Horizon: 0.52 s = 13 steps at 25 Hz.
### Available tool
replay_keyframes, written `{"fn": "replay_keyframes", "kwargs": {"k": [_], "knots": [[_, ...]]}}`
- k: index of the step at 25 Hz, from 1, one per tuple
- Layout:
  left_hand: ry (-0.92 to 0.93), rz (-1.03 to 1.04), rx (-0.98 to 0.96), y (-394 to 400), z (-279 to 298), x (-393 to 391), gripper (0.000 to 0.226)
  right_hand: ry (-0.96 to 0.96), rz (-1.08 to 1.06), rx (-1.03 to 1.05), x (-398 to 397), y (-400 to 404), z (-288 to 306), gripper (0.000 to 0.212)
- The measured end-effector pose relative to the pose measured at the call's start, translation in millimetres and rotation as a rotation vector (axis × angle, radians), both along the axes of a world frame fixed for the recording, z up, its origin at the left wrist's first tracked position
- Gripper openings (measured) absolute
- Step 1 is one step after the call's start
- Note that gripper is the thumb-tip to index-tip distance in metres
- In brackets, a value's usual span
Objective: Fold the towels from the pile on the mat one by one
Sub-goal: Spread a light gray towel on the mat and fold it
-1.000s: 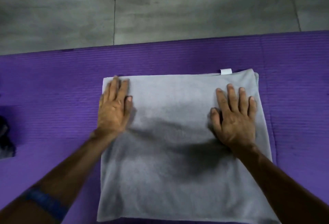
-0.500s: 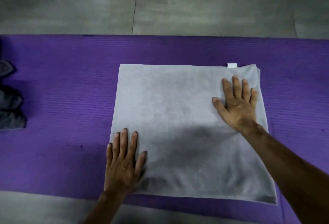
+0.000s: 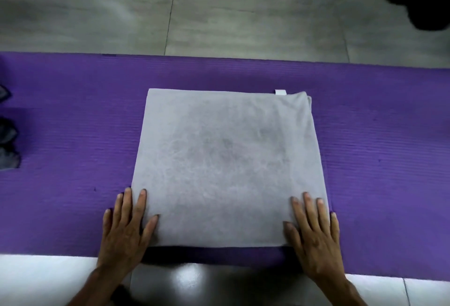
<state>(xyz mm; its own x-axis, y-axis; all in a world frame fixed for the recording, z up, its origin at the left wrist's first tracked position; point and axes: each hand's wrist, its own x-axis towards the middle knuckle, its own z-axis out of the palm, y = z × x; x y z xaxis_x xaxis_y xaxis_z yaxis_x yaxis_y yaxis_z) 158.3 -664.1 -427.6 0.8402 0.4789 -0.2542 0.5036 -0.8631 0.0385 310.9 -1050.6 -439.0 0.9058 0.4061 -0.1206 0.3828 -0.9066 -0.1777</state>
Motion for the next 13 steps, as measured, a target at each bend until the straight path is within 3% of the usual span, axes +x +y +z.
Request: {"fn": "replay_keyframes", "kwargs": {"k": [2, 4, 7, 11, 13], "knots": [[-0.046, 0.095, -0.058, -9.5, 6.2, 2.4, 0.072, 0.012, -0.218, 0.119, -0.1, -0.7, 4.1, 0.062], [-0.17, 0.224, -0.175, -14.6, 11.8, 7.8, 0.071, 0.105, -0.588, 0.388, 11.8, 11.6, 16.6, 0.061], [-0.334, 0.704, -0.446, -13.0, 21.9, 16.8, 0.066, 0.433, -1.049, 0.794, 32.2, 10.7, 25.0, 0.05], [-0.308, 0.882, -0.729, 0.9, 39.6, 4.8, 0.034, 0.685, -1.04, 0.791, 35.5, -5.0, 43.6, 0.017], [-0.314, 0.929, -0.867, 7.5, 45.2, -1.5, 0.023, 0.831, -1.021, 0.866, 34.7, -17.9, 49.9, 0.017]]}}
